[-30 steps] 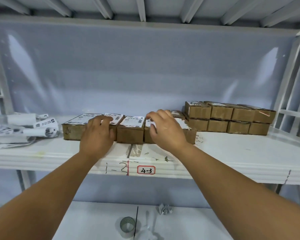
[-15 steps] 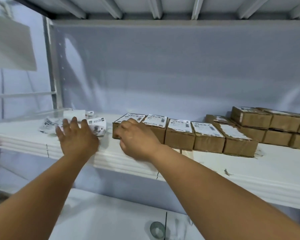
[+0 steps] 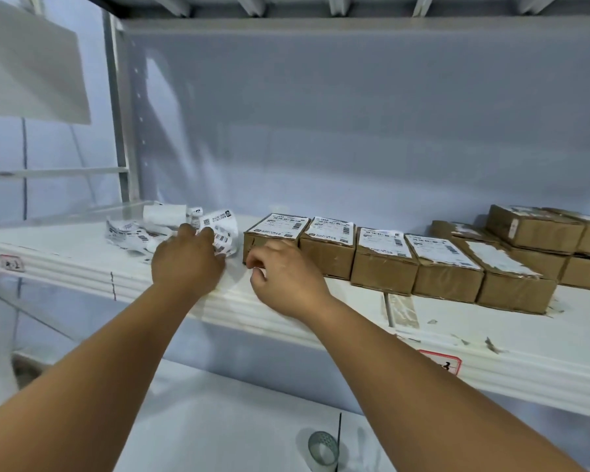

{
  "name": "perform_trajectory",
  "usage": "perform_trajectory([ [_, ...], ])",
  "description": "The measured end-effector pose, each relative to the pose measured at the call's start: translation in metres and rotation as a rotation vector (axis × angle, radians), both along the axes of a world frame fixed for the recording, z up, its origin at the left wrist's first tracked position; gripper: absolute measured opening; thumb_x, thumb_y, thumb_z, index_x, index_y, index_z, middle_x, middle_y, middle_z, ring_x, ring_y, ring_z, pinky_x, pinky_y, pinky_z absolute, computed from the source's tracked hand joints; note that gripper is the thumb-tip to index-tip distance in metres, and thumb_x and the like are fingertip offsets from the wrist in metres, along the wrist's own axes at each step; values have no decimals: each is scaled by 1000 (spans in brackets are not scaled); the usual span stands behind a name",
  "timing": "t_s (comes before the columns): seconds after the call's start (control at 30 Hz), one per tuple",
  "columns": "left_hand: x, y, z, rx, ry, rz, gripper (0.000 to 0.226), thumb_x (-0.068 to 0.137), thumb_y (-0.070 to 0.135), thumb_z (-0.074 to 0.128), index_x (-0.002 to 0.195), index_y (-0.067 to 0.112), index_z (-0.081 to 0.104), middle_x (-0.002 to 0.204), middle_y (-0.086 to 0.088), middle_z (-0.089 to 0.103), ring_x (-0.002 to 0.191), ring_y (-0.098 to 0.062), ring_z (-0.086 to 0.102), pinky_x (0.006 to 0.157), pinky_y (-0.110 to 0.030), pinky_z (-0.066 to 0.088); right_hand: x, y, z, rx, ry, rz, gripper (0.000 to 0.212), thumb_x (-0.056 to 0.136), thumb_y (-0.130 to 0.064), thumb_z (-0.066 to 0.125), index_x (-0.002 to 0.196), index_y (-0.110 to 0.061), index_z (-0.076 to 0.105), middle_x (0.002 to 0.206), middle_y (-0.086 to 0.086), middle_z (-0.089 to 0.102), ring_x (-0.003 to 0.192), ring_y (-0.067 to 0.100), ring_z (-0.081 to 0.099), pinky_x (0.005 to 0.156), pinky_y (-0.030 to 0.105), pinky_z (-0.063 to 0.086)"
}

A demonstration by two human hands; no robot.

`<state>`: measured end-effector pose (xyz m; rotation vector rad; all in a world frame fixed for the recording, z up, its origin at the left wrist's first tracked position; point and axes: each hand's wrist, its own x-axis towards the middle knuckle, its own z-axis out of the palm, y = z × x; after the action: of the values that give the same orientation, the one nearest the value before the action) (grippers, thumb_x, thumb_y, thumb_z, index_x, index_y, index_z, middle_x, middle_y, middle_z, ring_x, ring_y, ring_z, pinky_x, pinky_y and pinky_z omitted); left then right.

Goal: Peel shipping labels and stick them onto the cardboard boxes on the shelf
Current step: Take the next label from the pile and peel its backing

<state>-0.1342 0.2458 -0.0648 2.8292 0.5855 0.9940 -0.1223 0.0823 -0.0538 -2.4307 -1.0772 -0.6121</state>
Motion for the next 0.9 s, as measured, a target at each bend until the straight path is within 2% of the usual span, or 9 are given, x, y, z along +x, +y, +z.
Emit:
perform_trajectory([
  [0.13, -3, -1, -6, -188, -224, -122, 33, 92, 22, 52, 121, 8, 49, 130, -16, 39, 90, -42, 57, 71, -43, 44, -1, -1, 1, -6, -3, -6, 24, 88, -18, 48, 106, -16, 63, 112, 1, 59, 112, 19, 45, 86, 31, 44],
  [0.23, -4, 1, -9, -226, -340, -221, 33, 89, 10, 57, 121, 2, 50, 135, -21, 35, 90, -44, 57, 75, -45, 46, -3, -1, 0, -16, -13, -12, 23, 88, -19, 48, 107, -17, 62, 111, 0, 58, 111, 18, 44, 83, 30, 41],
  [0.33, -7, -1, -10, -260, -453, -258, 35, 87, 1, 59, 121, -2, 50, 138, -23, 33, 109, -41, 51, 90, -41, 42, -3, -1, 0, -14, -24, -12, 23, 89, -19, 48, 107, -18, 62, 111, 0, 59, 111, 18, 44, 83, 29, 40],
  [0.43, -13, -5, -9, -307, -561, -291, 37, 87, 5, 62, 121, -3, 49, 136, -23, 35, 118, -33, 44, 96, -27, 34, -4, 0, 0, -15, -36, -13, 23, 89, -19, 48, 108, -17, 61, 111, 1, 58, 111, 20, 44, 83, 29, 39],
  [0.53, -17, -5, -10, -325, -629, -340, 31, 93, 13, 57, 118, -3, 51, 132, -24, 39, 120, -32, 43, 97, -22, 29, -5, 1, 1, -17, -38, -19, 23, 89, -21, 49, 108, -16, 60, 109, 3, 58, 109, 22, 44, 81, 29, 38],
  [0.63, -16, -1, -9, -425, -685, -337, 25, 97, 13, 49, 117, 1, 54, 129, -21, 42, 113, -34, 50, 99, -24, 33, -5, 1, 1, -17, -41, -15, 25, 90, -22, 48, 112, -17, 58, 112, 3, 58, 110, 22, 44, 82, 31, 40],
  [0.7, -18, 0, -3, -575, -748, -346, 22, 94, 16, 54, 113, 5, 58, 128, -15, 43, 103, -28, 57, 92, -16, 40, -4, 0, 0, -17, -48, 3, 30, 90, -22, 48, 120, -19, 54, 116, 2, 56, 113, 22, 43, 84, 33, 42],
  [0.77, -21, -1, 4, -776, -768, -330, 21, 91, 24, 60, 108, 13, 58, 126, -7, 43, 93, -17, 59, 78, -7, 40, -3, 1, -1, -31, -53, 25, 38, 91, -22, 47, 129, -22, 49, 122, 2, 51, 117, 22, 42, 84, 35, 45],
  [0.9, -24, -3, 7, -878, -802, -357, 25, 85, 22, 67, 106, 18, 54, 127, -7, 44, 88, -15, 61, 83, -25, 48, -1, 3, -1, -97, -35, 66, 45, 93, -20, 45, 137, -23, 42, 133, 2, 46, 126, 22, 38, 92, 38, 45],
])
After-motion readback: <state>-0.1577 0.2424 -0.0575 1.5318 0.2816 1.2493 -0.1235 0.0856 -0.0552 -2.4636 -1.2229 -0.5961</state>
